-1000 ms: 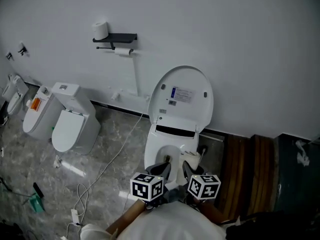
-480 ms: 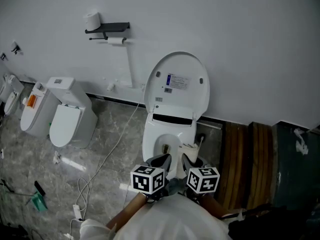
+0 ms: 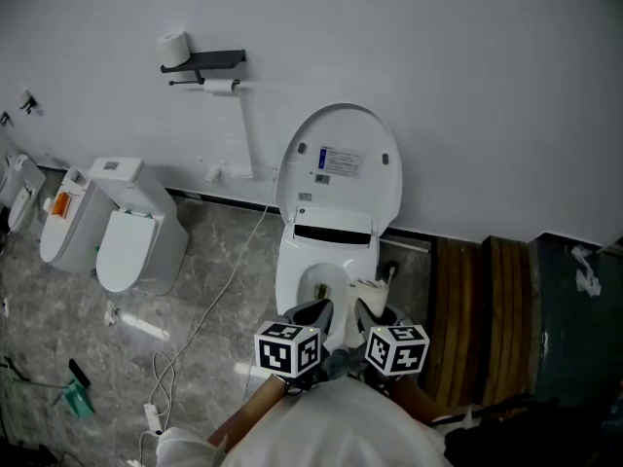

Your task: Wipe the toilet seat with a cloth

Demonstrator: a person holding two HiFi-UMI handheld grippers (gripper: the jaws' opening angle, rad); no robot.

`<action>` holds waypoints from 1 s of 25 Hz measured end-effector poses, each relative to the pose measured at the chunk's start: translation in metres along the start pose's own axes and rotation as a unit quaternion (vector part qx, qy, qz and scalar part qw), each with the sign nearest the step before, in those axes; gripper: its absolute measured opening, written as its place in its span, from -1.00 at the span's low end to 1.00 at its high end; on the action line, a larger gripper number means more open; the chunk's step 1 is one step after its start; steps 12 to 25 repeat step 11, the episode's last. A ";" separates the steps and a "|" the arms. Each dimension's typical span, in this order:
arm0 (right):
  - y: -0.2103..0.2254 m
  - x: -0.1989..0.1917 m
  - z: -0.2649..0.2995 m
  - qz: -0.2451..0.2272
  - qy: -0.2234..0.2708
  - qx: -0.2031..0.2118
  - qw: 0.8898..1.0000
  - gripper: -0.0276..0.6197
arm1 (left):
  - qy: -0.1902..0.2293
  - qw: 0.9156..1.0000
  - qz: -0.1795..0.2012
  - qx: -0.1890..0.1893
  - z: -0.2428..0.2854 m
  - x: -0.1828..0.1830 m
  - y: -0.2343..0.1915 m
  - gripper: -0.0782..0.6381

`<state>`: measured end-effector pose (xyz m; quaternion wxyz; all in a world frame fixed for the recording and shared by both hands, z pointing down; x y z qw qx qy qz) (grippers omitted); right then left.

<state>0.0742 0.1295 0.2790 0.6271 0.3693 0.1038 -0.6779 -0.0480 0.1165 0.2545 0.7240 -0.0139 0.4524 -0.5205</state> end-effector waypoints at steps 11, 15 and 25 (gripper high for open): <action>0.007 0.004 0.006 0.004 -0.003 0.004 1.000 -0.63 | 0.000 1.000 -0.001 0.009 0.004 0.007 -0.002 -0.74; 0.007 0.004 0.006 0.004 -0.003 0.004 1.000 -0.63 | 0.000 1.000 -0.001 0.009 0.004 0.007 -0.002 -0.74; 0.007 0.004 0.006 0.004 -0.003 0.004 1.000 -0.63 | 0.000 1.000 -0.001 0.009 0.004 0.007 -0.002 -0.74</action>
Point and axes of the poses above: the fingertips, and each gripper's own axes: z forward along the fingers, y to its right, x out of its top, the point moved 4 cm from there along -z, backward along the fingers, and after that the axes turned 13 degrees about -y, right-handed, at the moved point
